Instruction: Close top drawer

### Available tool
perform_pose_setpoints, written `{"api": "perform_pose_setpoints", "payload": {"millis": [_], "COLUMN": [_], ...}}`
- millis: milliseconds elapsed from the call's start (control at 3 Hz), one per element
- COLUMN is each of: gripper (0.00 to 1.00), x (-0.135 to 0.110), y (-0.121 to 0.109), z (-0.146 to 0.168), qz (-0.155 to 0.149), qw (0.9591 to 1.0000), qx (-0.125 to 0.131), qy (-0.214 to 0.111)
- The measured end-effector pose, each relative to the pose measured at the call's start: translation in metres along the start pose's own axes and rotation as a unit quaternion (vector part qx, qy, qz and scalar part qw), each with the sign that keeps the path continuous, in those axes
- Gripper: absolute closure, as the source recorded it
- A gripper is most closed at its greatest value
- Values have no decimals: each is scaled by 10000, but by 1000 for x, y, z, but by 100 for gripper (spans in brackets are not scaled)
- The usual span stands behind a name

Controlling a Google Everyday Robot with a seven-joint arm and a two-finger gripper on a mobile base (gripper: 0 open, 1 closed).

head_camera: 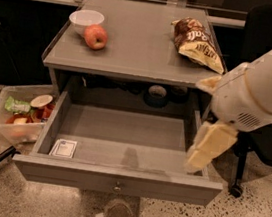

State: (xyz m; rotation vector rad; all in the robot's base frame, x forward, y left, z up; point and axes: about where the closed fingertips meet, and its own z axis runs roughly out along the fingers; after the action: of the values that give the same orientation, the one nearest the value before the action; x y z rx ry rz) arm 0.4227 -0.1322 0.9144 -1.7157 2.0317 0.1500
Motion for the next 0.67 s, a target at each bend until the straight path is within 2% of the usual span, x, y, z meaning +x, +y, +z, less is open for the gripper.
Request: {"api": "perform_pose_setpoints", "payload": {"millis": [333,667], "gripper": [0,0], "x": [-29,-60], "y": [27,58], "z": [55,108], "qz": [-50,-81], "qw": [9975,9922], "qx": [-361,-699], "qy": [-598,-1028]}}
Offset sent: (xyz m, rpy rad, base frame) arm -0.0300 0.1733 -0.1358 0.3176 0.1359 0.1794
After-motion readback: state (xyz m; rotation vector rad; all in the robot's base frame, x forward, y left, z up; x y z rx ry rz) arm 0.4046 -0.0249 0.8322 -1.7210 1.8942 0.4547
